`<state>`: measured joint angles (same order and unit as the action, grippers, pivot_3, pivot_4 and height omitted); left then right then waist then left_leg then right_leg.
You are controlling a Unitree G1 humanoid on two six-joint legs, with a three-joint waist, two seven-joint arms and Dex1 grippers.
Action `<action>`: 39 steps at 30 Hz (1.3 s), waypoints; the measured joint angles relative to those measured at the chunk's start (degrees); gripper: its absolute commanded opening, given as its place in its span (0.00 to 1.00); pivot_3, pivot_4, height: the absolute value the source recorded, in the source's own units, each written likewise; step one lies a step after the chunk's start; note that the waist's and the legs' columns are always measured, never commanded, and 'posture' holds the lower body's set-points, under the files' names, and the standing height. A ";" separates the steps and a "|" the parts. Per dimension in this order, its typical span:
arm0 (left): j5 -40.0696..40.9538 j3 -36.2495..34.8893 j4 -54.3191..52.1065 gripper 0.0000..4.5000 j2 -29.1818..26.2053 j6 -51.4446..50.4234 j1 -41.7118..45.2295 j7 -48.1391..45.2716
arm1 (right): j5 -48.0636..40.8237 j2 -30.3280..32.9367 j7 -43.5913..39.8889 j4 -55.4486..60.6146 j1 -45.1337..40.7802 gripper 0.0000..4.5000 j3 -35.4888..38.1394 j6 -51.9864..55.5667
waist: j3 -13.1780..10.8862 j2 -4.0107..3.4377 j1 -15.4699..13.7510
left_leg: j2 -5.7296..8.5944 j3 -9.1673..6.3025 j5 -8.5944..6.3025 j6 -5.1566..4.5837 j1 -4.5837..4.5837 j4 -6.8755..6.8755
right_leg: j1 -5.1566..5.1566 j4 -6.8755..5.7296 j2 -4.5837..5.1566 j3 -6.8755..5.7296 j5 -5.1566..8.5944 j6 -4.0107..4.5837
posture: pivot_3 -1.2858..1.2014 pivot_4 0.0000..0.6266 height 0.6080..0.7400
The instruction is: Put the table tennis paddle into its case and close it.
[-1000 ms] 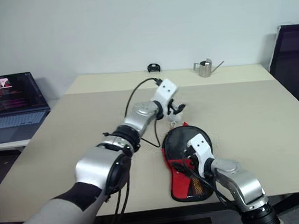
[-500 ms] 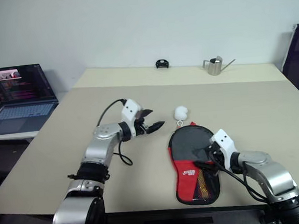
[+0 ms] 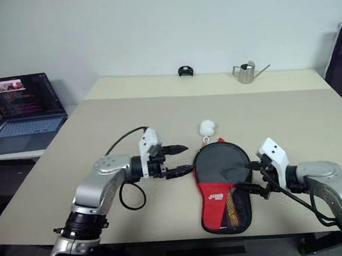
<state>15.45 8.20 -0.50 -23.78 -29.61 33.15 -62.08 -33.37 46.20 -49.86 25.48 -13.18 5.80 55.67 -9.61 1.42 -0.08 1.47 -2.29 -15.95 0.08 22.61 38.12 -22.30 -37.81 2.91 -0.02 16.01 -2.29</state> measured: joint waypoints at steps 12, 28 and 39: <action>-5.18 7.93 18.82 0.90 7.05 10.73 10.23 -0.38 | -4.40 2.85 2.11 1.11 1.18 1.00 6.25 2.63 | 0.00 0.00 -0.14 | 0.06 -0.12 0.02 -0.02 0.10 0.07 | 0.00 0.01 0.00 -0.41 0.00 0.00 | 0.52 0.24 1.00; -10.09 9.46 34.95 0.90 13.08 22.11 10.38 1.42 | -4.91 -1.94 8.27 -11.23 -18.47 1.00 2.50 3.48 | 0.00 -0.06 0.36 | 0.07 -0.28 0.05 -0.05 0.12 0.28 | 0.00 -0.21 0.02 -0.43 0.00 0.02 | 0.52 0.24 1.00; -10.20 9.30 33.59 0.90 13.46 21.82 9.52 1.68 | 9.46 -20.83 14.11 -46.14 -40.89 1.00 -9.72 -7.35 | -0.01 -0.14 0.30 | 0.13 -0.33 0.08 0.00 0.30 0.49 | -0.07 -0.24 0.05 -0.45 -0.01 0.03 | 0.52 0.24 1.00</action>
<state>5.24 17.50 33.10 -10.32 -7.79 42.67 -60.40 -23.90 25.38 -35.75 -20.66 -54.07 -3.92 48.32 -9.62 1.28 0.22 1.59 -2.62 -15.87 0.08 22.90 38.61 -22.37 -38.05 2.97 -0.47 16.00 -2.25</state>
